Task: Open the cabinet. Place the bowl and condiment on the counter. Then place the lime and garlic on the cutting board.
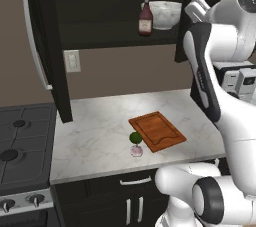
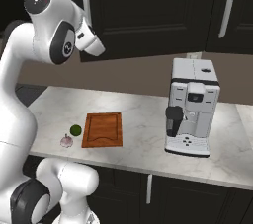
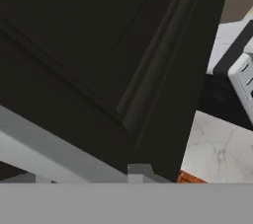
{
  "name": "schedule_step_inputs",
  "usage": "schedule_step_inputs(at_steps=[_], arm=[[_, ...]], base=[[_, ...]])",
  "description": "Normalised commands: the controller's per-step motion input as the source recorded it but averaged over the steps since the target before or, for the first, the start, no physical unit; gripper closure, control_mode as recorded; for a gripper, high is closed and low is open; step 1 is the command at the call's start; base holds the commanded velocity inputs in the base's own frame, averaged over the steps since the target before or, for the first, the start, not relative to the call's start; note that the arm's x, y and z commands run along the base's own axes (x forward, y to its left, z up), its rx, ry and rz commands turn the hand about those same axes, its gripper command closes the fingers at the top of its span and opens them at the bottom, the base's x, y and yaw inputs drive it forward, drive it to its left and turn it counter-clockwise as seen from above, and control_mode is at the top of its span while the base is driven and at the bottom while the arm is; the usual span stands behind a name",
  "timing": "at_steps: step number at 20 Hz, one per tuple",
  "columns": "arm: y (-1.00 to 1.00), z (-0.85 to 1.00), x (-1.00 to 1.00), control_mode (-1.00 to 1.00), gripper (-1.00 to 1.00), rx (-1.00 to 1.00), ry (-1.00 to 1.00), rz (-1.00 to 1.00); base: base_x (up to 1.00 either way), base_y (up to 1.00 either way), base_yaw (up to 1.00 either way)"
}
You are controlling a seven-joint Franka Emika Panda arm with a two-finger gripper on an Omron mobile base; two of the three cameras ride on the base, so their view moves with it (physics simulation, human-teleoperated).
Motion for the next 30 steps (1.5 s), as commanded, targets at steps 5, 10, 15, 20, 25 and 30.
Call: schedule_step_inputs(at_steps=[5, 10, 15, 20, 25, 30], arm=[[-1.0, -0.03, -0.27, -1.0, 1.0, 0.06, 0.0, 0.0], [-1.0, -0.11, -0.17, -1.0, 1.0, 0.02, -0.01, 0.0], [-1.0, -0.15, -0.09, -1.0, 1.0, 0.0, -0.02, 0.0], [-1.0, -0.13, -0.12, -1.0, 1.0, 0.0, -0.03, 0.0], [-1.0, -0.05, -0.22, -1.0, 1.0, 0.01, -0.03, 0.0], [-1.0, -0.07, -0.22, -1.0, 1.0, 0.04, -0.02, 0.0]], base=[[0.0, 0.0, 0.0], [0.0, 0.0, 0.0], [0.0, 0.0, 0.0], [0.0, 0.0, 0.0], [0.0, 0.0, 0.0], [0.0, 0.0, 0.0]])
